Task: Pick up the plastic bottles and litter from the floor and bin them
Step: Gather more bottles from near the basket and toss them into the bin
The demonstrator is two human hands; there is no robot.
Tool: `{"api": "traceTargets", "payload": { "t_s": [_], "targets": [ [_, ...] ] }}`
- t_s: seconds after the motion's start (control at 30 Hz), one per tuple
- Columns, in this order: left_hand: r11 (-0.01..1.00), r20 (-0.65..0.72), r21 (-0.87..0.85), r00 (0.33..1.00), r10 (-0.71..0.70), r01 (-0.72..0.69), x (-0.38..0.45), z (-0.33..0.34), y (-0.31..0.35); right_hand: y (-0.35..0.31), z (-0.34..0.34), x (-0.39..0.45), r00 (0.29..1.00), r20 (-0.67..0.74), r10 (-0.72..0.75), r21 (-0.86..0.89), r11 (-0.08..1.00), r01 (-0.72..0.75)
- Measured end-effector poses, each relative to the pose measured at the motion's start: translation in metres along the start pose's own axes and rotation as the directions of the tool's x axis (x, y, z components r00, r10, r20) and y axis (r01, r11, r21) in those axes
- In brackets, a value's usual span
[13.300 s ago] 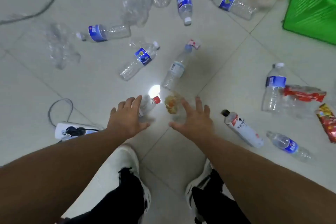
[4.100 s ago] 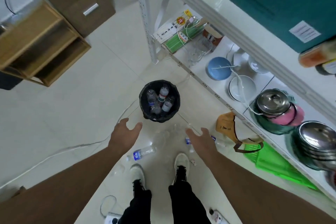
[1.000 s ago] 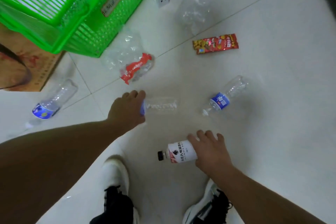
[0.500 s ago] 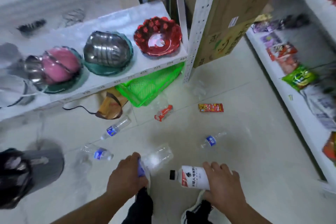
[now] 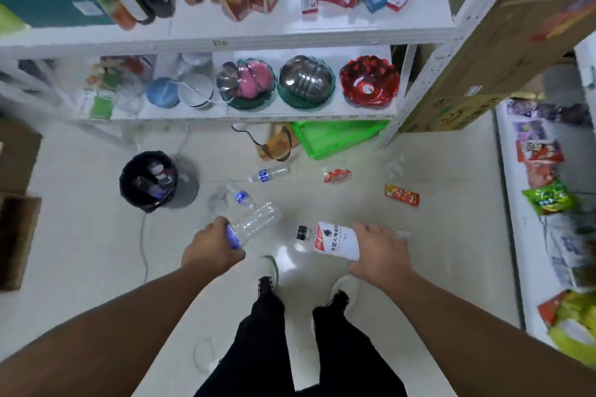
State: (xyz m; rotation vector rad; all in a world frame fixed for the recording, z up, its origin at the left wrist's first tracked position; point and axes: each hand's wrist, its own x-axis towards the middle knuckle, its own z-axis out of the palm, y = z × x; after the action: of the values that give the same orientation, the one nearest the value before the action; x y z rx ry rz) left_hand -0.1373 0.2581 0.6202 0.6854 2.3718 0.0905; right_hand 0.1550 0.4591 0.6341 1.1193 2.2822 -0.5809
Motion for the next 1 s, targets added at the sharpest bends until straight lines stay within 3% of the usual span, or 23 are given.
{"api": "traceTargets", "payload": {
  "t_s": [0.23, 0.6, 0.77, 1.0],
  "targets": [
    [0.985, -0.061, -0.122, 0.990, -0.129, 0.121, -0.043, -0.038, -0.069, -0.066, -0.030, -0.008, 0.996, -0.022, -0.084, -0.161, 0.984, 0.079],
    [0.921, -0.075, -0.266, 0.946, -0.315, 0.286, -0.074, -0.059, -0.250, -0.245, -0.008, 0.001, 0.983, 0.038, -0.178, -0.232, 0.955, 0.182],
    [0.904, -0.094, -0.301, 0.934, -0.344, 0.303, -0.074, -0.077, -0.302, -0.314, -0.006, 0.009, 0.967, 0.036, -0.251, -0.279, 0.927, 0.251],
    [0.829, -0.046, -0.417, 0.902, -0.429, 0.374, -0.061, -0.089, -0.329, -0.386, -0.006, 0.042, 0.964, 0.123, -0.235, -0.151, 0.956, 0.252]
  ]
}}
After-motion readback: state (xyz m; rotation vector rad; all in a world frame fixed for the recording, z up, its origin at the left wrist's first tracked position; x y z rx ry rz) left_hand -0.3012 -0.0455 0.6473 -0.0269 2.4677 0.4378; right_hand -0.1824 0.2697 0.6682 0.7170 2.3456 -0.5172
